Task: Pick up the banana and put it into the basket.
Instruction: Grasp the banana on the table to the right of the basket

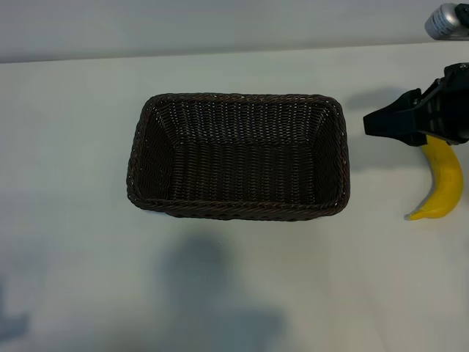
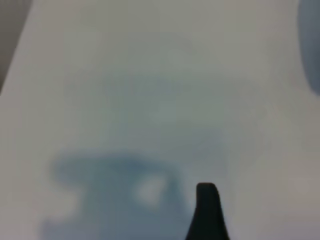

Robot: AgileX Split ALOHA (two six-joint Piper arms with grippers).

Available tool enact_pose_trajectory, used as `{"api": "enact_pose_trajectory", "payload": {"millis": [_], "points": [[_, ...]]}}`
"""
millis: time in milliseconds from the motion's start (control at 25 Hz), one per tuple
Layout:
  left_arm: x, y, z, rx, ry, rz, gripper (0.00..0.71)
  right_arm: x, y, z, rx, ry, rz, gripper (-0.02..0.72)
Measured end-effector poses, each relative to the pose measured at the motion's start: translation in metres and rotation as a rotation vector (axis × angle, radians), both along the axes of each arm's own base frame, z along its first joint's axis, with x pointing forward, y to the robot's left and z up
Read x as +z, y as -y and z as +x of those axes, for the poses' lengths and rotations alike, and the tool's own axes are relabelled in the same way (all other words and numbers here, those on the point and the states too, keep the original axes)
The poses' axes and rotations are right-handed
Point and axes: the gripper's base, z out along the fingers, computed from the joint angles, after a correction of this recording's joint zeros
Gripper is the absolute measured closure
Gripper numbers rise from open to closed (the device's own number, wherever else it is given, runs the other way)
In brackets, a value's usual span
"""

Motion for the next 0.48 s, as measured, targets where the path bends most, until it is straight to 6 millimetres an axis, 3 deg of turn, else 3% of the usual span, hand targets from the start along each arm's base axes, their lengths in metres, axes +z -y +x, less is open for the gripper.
{"api": "enact_pose_trajectory", "payload": {"millis": [280, 480], "points": [[-0.001, 0.0, -0.004, 0.001, 0.024, -0.001, 0.139, 0.003, 0.002, 0.004, -0.037, 0.018, -0.001, 0.136], [-0.001, 0.0, -0.004, 0.001, 0.024, -0.001, 0.139, 0.019, 0.005, 0.015, -0.064, 0.055, -0.039, 0.136]]}}
